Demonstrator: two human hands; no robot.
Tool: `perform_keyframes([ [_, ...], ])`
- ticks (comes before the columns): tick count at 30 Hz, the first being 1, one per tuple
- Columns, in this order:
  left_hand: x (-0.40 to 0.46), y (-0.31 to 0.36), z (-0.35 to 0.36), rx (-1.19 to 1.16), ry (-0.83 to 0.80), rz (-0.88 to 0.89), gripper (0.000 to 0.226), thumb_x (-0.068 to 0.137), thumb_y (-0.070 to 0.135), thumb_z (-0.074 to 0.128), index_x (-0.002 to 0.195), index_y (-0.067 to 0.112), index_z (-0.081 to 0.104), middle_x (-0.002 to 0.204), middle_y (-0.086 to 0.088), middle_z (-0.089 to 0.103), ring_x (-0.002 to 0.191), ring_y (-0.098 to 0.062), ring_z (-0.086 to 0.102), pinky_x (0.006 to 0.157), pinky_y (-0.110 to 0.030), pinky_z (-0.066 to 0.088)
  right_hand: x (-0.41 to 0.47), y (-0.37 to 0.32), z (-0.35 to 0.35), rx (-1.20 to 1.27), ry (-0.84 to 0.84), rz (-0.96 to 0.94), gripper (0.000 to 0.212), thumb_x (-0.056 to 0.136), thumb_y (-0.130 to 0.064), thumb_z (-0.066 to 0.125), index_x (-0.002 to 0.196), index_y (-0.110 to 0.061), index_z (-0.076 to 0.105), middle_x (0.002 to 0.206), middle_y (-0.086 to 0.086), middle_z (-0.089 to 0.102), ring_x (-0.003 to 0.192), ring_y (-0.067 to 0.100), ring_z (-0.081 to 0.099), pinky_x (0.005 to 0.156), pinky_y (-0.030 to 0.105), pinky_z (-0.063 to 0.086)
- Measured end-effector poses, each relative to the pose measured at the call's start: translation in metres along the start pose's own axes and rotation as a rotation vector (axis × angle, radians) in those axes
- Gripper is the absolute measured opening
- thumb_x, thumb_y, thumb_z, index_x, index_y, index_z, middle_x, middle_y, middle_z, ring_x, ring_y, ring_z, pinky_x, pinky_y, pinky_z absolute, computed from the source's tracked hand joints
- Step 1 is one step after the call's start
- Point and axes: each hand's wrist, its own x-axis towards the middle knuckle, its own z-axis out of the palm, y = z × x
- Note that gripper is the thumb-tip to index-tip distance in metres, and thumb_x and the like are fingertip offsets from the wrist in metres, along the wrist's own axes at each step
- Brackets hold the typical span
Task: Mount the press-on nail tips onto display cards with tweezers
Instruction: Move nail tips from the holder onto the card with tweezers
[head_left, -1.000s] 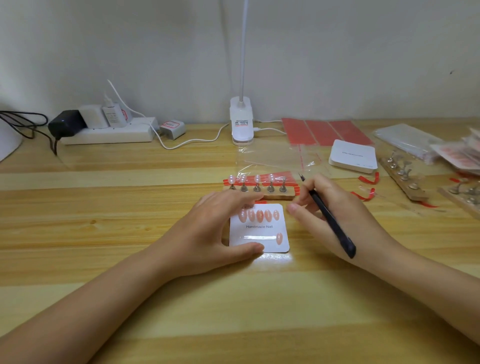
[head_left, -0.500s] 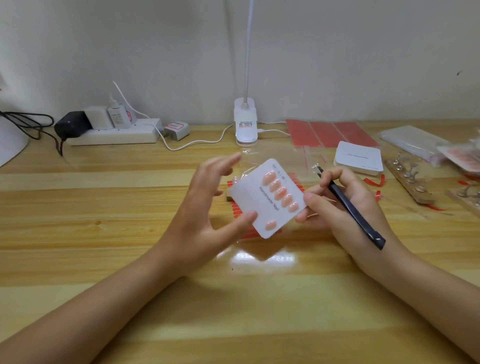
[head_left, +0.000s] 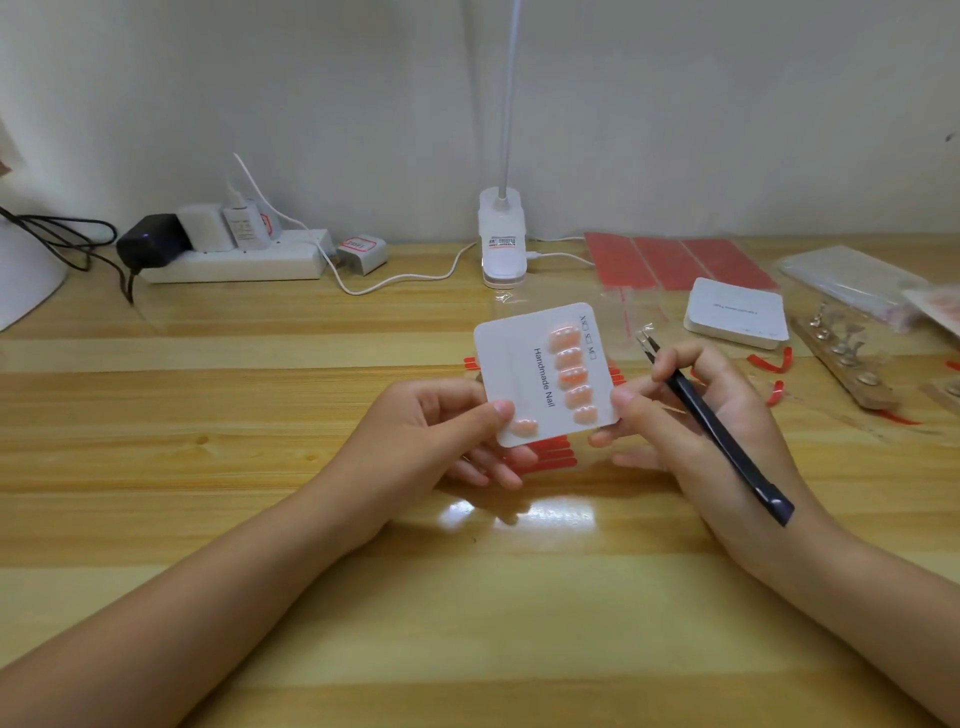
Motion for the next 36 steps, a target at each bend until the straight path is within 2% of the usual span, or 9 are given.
perform_keyframes([
  [2,0.000,0.000,-0.001,-0.002,-0.004,-0.005,0.027,0.089,0.016,0.054,0.066,0.017,0.069,0.071,-0.009,0.072,0.056,-0.012,0.067,0.050,-0.012,0.049,0.001,-0.003,0.001,0.015,0.089,-0.017,0.016,0.080,-0.041,0.058,0.080,-0.026,0.051,0.059,-0.005,0.062,0.049,0.005,0.056,0.040,0.019,0.044],
  [4,0.001,0.001,-0.001,0.005,-0.016,-0.008,0.031,0.089,0.016,0.054,0.064,0.019,0.072,0.071,-0.009,0.073,0.055,-0.012,0.066,0.050,-0.012,0.049,0.004,-0.005,-0.003,0.016,0.174,-0.075,0.035,0.086,-0.060,0.041,0.078,-0.033,0.062,0.052,-0.005,0.053,0.046,0.006,0.045,0.039,0.019,0.036],
  [7,0.002,0.001,-0.002,-0.008,-0.029,-0.014,0.030,0.088,0.018,0.054,0.066,0.024,0.074,0.071,-0.008,0.073,0.054,-0.011,0.066,0.050,-0.013,0.049,0.005,-0.005,-0.010,0.035,0.076,-0.120,0.062,0.090,-0.062,0.020,0.088,-0.034,0.074,0.053,-0.005,0.048,0.051,0.008,0.043,0.046,0.019,0.038],
  [10,0.002,0.002,-0.003,-0.024,-0.043,-0.022,0.028,0.085,0.022,0.055,0.064,0.026,0.073,0.071,-0.008,0.072,0.053,-0.010,0.065,0.050,-0.013,0.049,0.000,-0.003,-0.008,0.044,-0.098,-0.088,0.059,0.080,-0.073,0.038,0.084,-0.028,0.077,0.064,0.000,0.064,0.054,0.010,0.053,0.047,0.017,0.043],
  [14,0.004,0.001,-0.003,-0.030,-0.064,-0.026,0.021,0.078,0.029,0.057,0.065,0.028,0.073,0.071,-0.007,0.072,0.052,-0.010,0.065,0.050,-0.013,0.049,-0.002,-0.005,-0.006,0.025,-0.151,-0.043,0.043,0.060,-0.062,0.070,0.068,-0.020,0.076,0.065,0.008,0.070,0.048,0.015,0.064,0.046,0.017,0.048],
  [18,0.003,0.000,-0.003,-0.027,-0.076,-0.024,0.019,0.075,0.032,0.057,0.066,0.028,0.072,0.071,-0.007,0.072,0.052,-0.010,0.065,0.050,-0.013,0.049,0.000,-0.007,-0.006,0.046,-0.083,0.043,0.017,0.052,-0.039,0.073,0.057,-0.023,0.068,0.060,0.011,0.069,0.045,0.019,0.065,0.043,0.016,0.049],
  [21,0.004,-0.001,-0.003,-0.027,-0.074,-0.017,0.020,0.076,0.031,0.057,0.066,0.023,0.072,0.071,-0.008,0.073,0.051,-0.010,0.064,0.050,-0.013,0.048,0.000,-0.007,-0.003,0.042,-0.036,0.066,0.024,0.049,-0.035,0.073,0.053,-0.020,0.055,0.057,0.014,0.068,0.043,0.022,0.064,0.040,0.019,0.048],
  [25,0.004,-0.002,-0.002,-0.018,-0.078,-0.007,0.020,0.077,0.030,0.056,0.066,0.025,0.072,0.072,-0.006,0.073,0.052,-0.010,0.064,0.050,-0.013,0.048,-0.001,-0.008,0.001,0.008,-0.021,0.060,0.038,0.051,-0.033,0.073,0.067,-0.011,0.046,0.056,0.013,0.067,0.040,0.022,0.062,0.039,0.020,0.048],
  [36,0.005,-0.003,-0.001,0.017,-0.066,-0.012,0.020,0.079,0.030,0.056,0.069,0.021,0.072,0.073,-0.005,0.073,0.052,-0.010,0.065,0.050,-0.013,0.047,0.000,-0.008,0.004,0.002,-0.034,0.057,0.038,0.053,-0.034,0.071,0.071,-0.012,0.045,0.058,0.014,0.068,0.040,0.021,0.061,0.038,0.018,0.045],
])
